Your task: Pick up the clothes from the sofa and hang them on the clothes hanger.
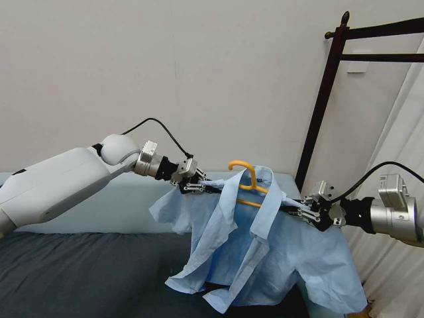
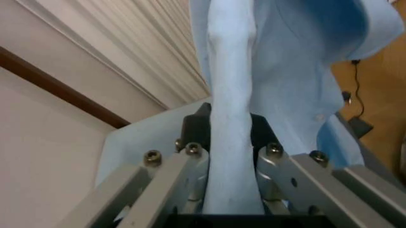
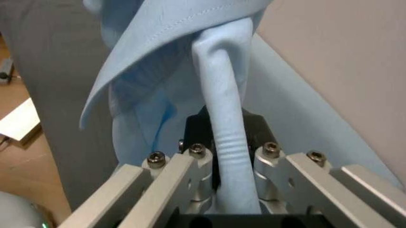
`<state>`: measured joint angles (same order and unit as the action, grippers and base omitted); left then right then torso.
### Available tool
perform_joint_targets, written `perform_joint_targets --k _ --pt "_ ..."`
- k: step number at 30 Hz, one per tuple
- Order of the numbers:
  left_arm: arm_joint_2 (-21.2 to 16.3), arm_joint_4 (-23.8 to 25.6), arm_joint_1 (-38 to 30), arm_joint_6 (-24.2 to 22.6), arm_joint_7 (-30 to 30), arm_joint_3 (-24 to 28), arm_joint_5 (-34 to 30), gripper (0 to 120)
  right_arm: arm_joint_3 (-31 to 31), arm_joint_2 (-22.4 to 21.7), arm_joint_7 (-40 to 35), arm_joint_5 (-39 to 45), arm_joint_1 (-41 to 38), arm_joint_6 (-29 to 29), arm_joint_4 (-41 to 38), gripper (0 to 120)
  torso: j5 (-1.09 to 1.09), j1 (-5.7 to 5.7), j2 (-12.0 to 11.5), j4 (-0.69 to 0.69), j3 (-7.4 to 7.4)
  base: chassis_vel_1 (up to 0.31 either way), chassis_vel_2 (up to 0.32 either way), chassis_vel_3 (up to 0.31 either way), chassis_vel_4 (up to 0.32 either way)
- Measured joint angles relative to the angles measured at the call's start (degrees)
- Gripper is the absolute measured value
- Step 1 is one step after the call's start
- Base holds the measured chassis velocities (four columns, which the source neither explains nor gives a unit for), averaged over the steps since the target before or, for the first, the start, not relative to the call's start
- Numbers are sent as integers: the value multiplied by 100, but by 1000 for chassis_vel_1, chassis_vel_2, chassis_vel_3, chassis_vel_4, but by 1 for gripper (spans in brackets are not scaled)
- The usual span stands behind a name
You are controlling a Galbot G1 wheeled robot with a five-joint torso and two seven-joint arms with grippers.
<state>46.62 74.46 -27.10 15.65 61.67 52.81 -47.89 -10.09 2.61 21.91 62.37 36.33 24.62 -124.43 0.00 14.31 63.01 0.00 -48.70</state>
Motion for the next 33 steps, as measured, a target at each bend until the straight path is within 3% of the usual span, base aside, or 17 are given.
perform_joint_targets --k 3,9,12,19,22,25,30,33 --pt "-18 -68 -113 238 48 -27 359 26 34 83 -81 46 11 19 20 5 2 0 0 -1 0 0 0 0 0" --pt "-127 10 -91 394 -150 -105 476 43 36 194 -374 411 -4 172 0 4 0 0 0 0 0 0 0 0 0" --pt "-218 75 87 404 -277 -357 465 58 27 264 -611 659 -6 238 -13 4 -1 0 0 0 0 0 0 0 0" --pt "-419 282 623 307 -546 -1103 299 78 -79 427 -1301 1528 -75 383 -79 4 -1 0 0 0 0 0 0 0 0" --pt "-534 538 1252 156 -1035 -1940 90 93 -163 529 -1879 1930 -212 597 -12 4 0 0 0 1 0 0 0 0 0" --pt "-574 738 1642 36 -1351 -2300 -99 99 -202 598 -2150 2154 -372 779 53 4 0 0 0 0 0 0 0 0 0" --pt "-684 1298 2385 -160 -2177 -2746 -411 100 -184 794 -3124 2980 -1131 1342 -4 4 1 0 0 0 0 0 0 0 0" --pt "-625 1795 2892 -279 -3138 -3023 -418 100 -72 924 -4092 3954 -1977 1737 -62 4 -2 0 0 2 1 0 0 0 0"
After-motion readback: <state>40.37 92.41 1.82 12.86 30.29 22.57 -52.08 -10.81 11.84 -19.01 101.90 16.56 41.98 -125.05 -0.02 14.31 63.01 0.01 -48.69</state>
